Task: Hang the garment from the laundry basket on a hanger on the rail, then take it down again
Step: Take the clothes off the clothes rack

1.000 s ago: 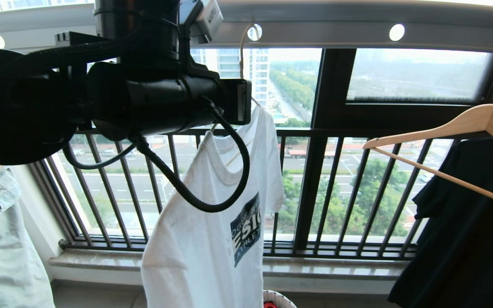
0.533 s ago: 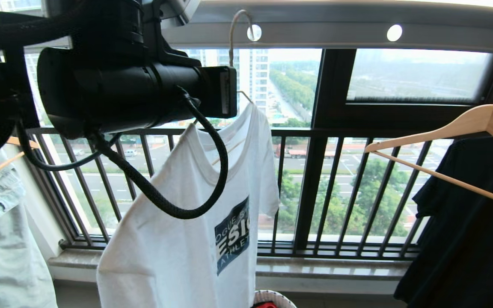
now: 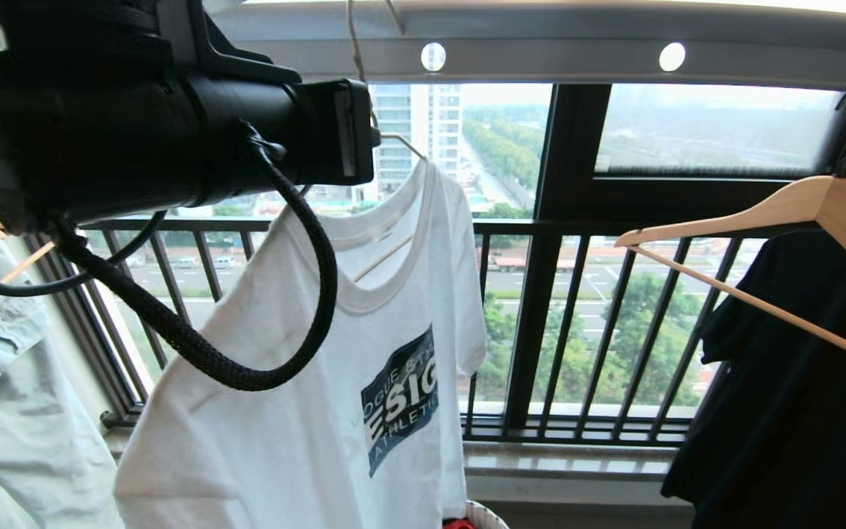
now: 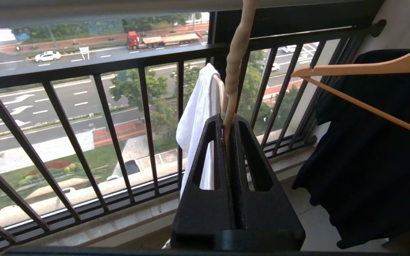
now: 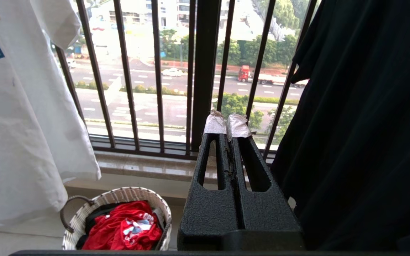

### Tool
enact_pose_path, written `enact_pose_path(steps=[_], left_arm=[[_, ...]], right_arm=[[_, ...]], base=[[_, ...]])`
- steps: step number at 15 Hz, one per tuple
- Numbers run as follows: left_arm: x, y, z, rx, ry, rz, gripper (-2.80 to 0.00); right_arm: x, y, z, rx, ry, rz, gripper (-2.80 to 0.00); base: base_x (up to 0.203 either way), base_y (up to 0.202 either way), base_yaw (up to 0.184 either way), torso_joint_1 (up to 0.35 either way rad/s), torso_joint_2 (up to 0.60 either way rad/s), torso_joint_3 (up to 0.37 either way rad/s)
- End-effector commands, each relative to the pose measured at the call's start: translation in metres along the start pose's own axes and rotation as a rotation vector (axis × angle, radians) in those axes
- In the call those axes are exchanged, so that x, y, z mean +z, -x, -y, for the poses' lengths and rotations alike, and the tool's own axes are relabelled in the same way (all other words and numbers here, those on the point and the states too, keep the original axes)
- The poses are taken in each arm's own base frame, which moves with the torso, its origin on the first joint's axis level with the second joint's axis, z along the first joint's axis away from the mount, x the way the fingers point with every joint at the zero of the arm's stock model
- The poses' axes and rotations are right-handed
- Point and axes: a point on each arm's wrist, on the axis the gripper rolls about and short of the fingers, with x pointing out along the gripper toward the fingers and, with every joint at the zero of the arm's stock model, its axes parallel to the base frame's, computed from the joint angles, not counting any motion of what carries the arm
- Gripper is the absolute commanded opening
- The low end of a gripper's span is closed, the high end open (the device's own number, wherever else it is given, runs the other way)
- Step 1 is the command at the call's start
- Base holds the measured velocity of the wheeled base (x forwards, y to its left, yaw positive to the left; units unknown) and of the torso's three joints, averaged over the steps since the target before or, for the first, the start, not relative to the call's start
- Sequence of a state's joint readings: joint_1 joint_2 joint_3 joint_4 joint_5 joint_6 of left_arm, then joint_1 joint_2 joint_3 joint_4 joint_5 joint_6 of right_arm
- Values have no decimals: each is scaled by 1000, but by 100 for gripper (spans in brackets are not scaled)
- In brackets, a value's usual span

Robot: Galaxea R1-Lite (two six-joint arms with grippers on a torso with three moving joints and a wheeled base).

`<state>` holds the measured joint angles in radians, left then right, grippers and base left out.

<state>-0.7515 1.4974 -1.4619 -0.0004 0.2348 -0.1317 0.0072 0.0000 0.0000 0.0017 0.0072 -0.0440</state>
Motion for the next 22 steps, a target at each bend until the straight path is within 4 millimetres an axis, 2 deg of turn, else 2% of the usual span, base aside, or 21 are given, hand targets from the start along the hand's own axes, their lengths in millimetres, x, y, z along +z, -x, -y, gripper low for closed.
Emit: enact_pose_path(steps=[1, 4, 6, 8, 11, 14, 18, 22], left_arm=[[17, 28, -4, -8, 18, 70, -280], [31, 59, -7, -33, 28, 118, -280], [24, 79, -12, -50, 12, 51, -280], [13, 95, -17, -59, 2, -1, -280], [-17, 103, -23, -49, -18, -90, -280], [-55, 96, -26, -37, -44, -201, -280], [-92, 71, -24, -107, -29, -178, -280], [-107, 49, -23, -106, 2, -207, -280]], right_arm=[[0, 0, 0, 1, 0, 0, -280], [0, 0, 0, 1, 0, 0, -280], [0, 0, 0, 1, 0, -1, -280], [0, 0, 0, 1, 2, 0, -280], [0, 0, 0, 1, 0, 0, -280], [0, 0, 0, 0, 0, -1, -280], [0, 0, 0, 1, 4, -1, -280], [0, 0, 0, 1, 5, -1, -280]], base=[[0, 0, 0, 0, 0, 0], [0, 0, 0, 0, 0, 0], [0, 0, 0, 0, 0, 0], [0, 0, 0, 0, 0, 0], [0, 0, 0, 0, 0, 0], [0, 0, 0, 0, 0, 0], [0, 0, 0, 0, 0, 0], [0, 0, 0, 0, 0, 0]])
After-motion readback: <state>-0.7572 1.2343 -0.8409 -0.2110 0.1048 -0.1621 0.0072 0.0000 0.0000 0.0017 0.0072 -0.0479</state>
